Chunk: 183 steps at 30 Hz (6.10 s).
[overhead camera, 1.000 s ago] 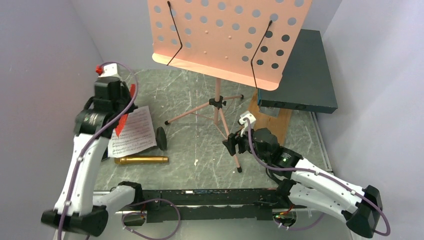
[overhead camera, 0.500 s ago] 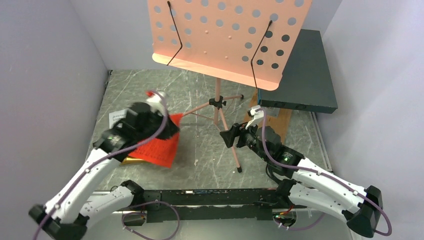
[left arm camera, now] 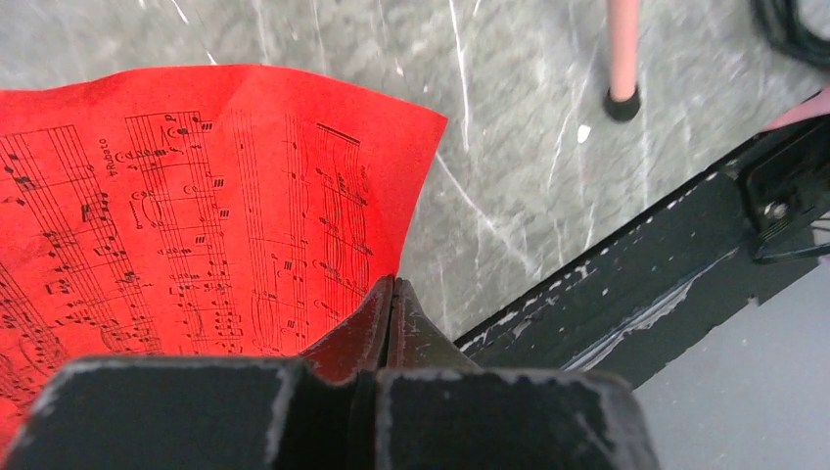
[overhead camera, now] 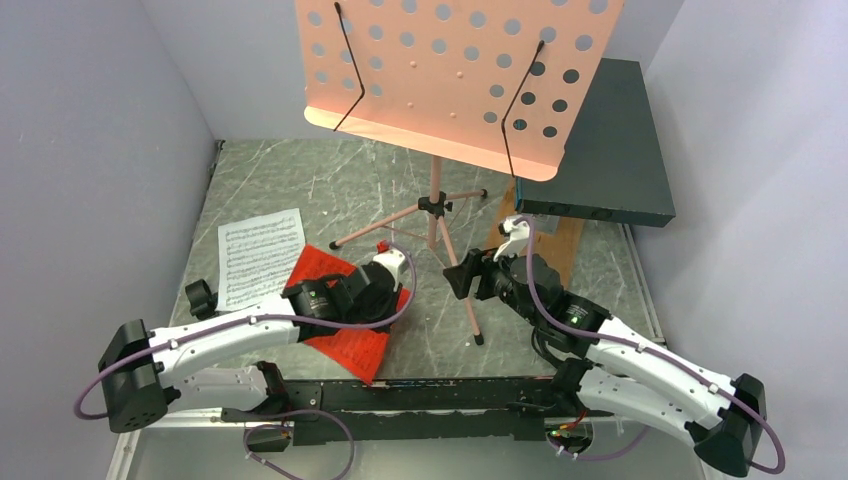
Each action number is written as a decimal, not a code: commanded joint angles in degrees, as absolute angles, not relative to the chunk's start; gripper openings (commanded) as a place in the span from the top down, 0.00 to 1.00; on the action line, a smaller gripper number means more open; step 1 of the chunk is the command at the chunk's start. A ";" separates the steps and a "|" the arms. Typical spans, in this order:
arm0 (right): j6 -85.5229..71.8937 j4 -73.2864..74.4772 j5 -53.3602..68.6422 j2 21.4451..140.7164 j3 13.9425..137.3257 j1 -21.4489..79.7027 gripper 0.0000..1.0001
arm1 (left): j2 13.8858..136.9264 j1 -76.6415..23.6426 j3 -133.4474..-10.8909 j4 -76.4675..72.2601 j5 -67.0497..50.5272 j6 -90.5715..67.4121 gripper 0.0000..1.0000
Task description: Set up the instrument practice props
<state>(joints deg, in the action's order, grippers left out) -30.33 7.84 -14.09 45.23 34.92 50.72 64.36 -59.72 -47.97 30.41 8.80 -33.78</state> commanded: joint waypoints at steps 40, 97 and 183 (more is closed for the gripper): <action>-13.99 -3.03 -3.03 46.55 39.84 63.37 0.20 | 59.66 -62.49 -74.96 31.97 31.59 -48.07 1.00; -39.27 37.79 -3.66 42.55 64.57 49.48 0.00 | 61.55 -62.77 -61.64 25.88 -8.51 -0.70 1.00; -15.25 10.43 6.09 27.36 52.94 59.41 1.00 | 35.58 -59.50 -45.15 8.07 14.41 -57.74 0.00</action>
<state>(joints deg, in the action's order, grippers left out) -19.99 17.58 -1.48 26.48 48.31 59.20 40.45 -59.57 -49.69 21.89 12.19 -48.56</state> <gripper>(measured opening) 0.007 0.995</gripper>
